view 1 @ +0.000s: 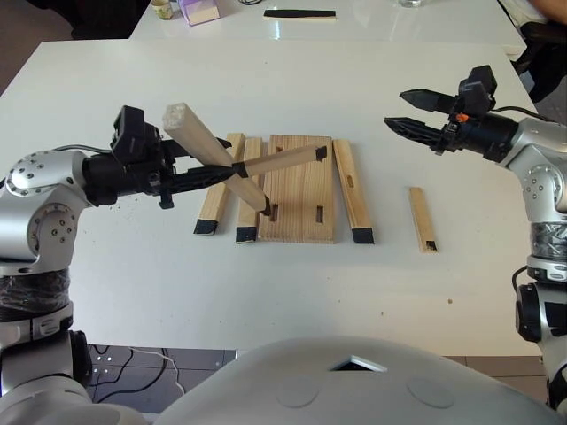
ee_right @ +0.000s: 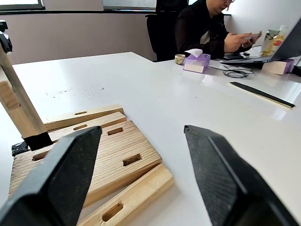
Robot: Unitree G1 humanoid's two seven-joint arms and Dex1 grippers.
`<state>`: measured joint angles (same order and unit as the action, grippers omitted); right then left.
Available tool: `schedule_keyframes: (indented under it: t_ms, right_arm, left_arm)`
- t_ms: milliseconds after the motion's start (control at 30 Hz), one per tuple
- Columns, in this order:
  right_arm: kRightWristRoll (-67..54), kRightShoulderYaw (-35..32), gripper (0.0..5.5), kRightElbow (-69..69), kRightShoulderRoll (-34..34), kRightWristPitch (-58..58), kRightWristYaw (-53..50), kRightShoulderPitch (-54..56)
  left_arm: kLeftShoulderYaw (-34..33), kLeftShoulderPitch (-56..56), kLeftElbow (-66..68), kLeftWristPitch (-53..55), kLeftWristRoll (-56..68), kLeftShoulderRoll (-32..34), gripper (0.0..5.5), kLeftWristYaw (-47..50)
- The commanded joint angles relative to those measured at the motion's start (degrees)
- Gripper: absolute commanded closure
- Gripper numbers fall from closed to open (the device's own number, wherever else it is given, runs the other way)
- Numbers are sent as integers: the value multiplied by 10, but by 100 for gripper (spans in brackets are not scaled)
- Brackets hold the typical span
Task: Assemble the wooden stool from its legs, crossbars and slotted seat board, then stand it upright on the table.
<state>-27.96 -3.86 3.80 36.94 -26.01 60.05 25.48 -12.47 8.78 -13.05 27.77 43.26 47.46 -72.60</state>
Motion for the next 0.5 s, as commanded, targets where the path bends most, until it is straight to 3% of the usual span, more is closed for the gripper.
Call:
schedule_keyframes:
  t_ms: [33, 500]
  right_arm:
    - [10, 12, 229, 6, -3, 4, 3, 16]
    - [14, 18, 229, 9, -9, 4, 8, 10]
  left_arm:
    - [9, 1, -11, -3, -3, -10, 344, 8]
    - [54, 25, 50, -48, -57, -4, 344, -27]
